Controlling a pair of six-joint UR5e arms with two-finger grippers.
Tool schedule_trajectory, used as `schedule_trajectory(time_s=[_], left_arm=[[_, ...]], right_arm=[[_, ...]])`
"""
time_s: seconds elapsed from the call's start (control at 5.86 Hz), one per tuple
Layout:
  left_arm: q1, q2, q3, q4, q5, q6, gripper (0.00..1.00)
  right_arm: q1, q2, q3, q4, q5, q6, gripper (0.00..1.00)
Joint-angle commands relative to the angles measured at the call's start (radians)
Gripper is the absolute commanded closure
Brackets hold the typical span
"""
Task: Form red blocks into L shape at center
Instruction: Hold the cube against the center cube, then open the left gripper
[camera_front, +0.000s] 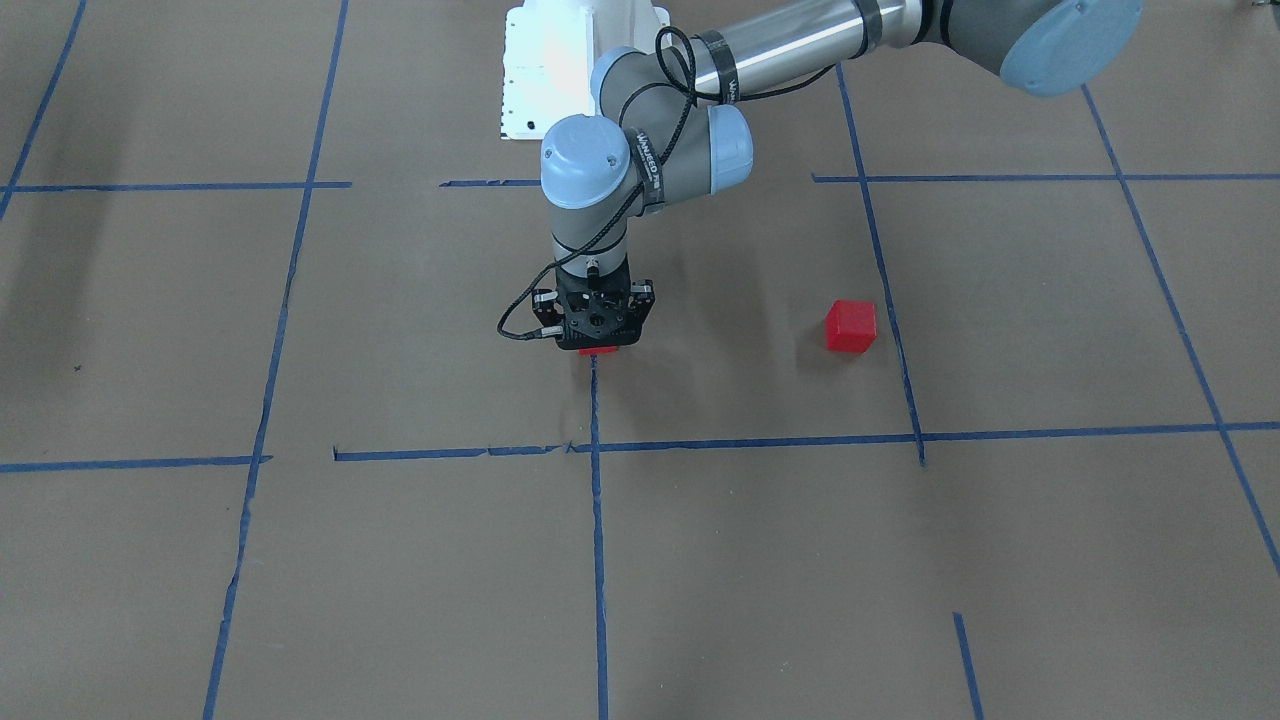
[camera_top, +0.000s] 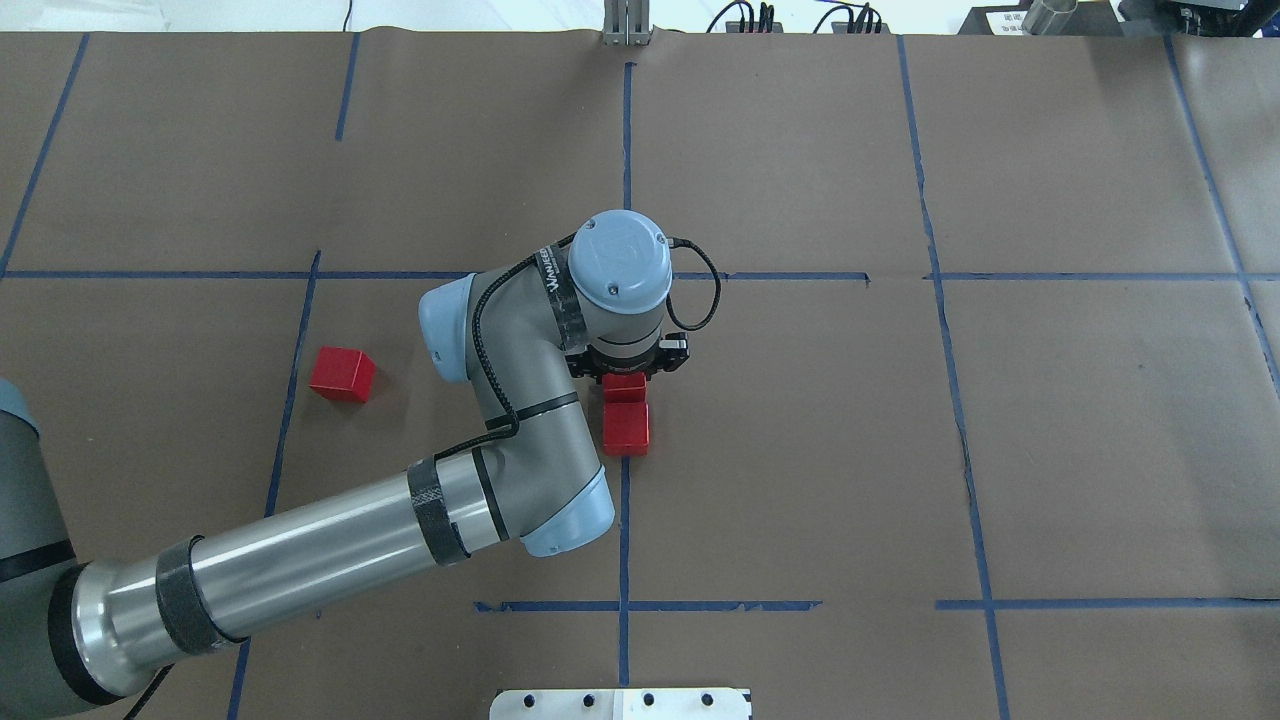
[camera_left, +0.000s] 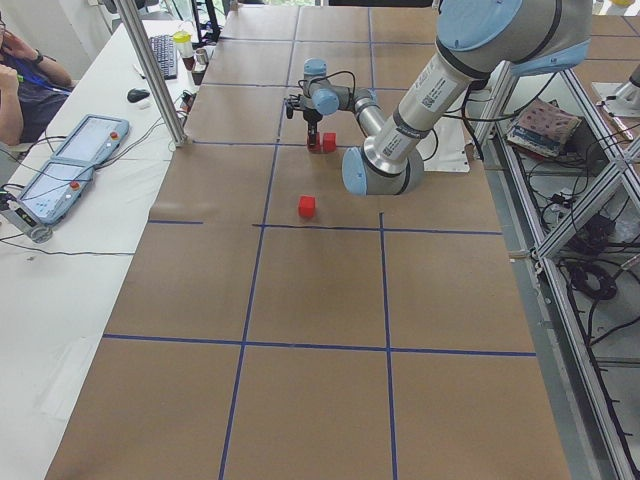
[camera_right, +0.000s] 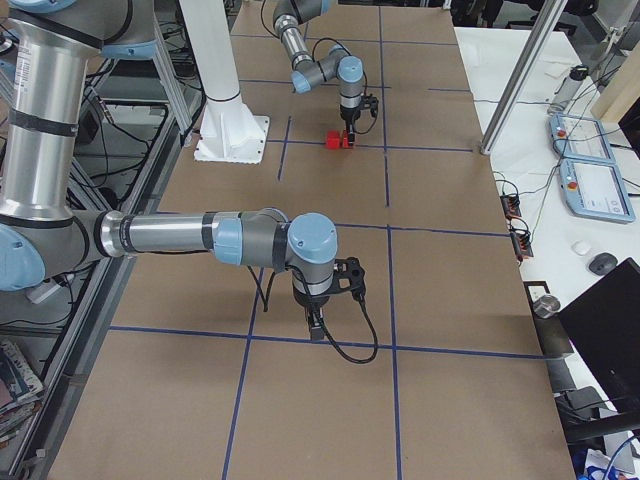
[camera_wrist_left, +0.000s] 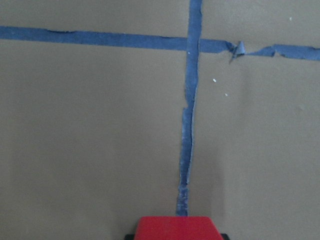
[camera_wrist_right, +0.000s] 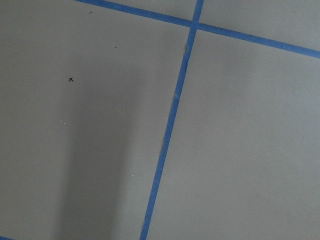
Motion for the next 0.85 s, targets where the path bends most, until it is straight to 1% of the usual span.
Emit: schedule_trajectory(time_s=[0.0,0.68], left_arm=[[0.000,0.002,-0.002,0.000,-0.001,0.000,0.64],[0.005,0.000,-0.005,0.000,-0.001,-0.002,0.60]], right_arm=[[-0.001,-0.002,0.000,0.000,-0.002,0.000,0.00],[-0.001,0.000,-0.002,0.000,0.000,0.000,0.00]])
